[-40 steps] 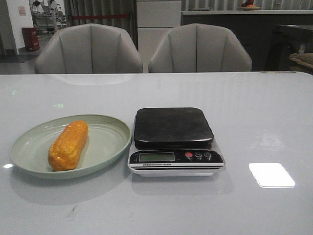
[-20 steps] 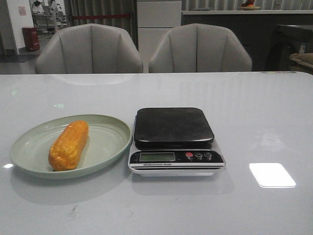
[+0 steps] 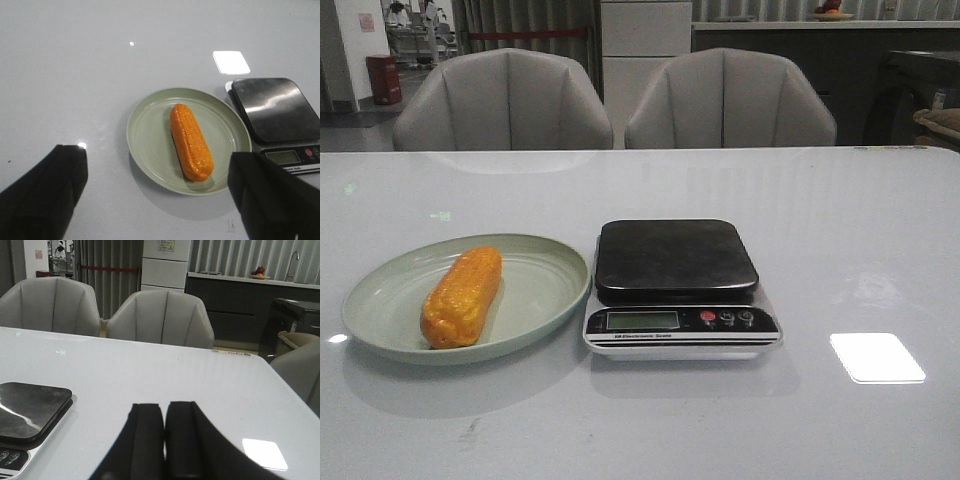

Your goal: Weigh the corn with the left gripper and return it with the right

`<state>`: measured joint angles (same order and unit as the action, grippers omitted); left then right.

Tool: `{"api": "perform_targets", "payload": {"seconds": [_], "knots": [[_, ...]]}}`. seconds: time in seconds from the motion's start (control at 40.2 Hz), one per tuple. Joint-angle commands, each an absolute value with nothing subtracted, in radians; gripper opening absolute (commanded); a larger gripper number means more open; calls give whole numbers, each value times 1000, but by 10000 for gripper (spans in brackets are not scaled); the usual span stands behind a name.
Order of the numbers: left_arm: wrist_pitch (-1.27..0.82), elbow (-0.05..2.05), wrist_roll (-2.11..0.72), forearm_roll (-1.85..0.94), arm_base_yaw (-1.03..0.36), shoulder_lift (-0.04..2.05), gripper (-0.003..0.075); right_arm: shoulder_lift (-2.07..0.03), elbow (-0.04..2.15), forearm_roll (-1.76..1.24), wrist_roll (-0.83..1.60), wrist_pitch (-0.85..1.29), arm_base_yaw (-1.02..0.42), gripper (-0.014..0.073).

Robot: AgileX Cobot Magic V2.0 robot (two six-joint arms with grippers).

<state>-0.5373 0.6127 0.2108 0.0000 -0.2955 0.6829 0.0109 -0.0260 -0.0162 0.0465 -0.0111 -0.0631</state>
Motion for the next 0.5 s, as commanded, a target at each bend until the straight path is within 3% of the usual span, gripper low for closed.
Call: {"api": "perform_targets", "payload": {"seconds": [0.0, 0.473], "knots": [[-485, 688, 216, -10, -331, 784, 626, 30, -30, -6, 54, -98, -54, 178], [-503, 885, 221, -44, -464, 1267, 626, 30, -30, -6, 54, -98, -54, 178]]}}
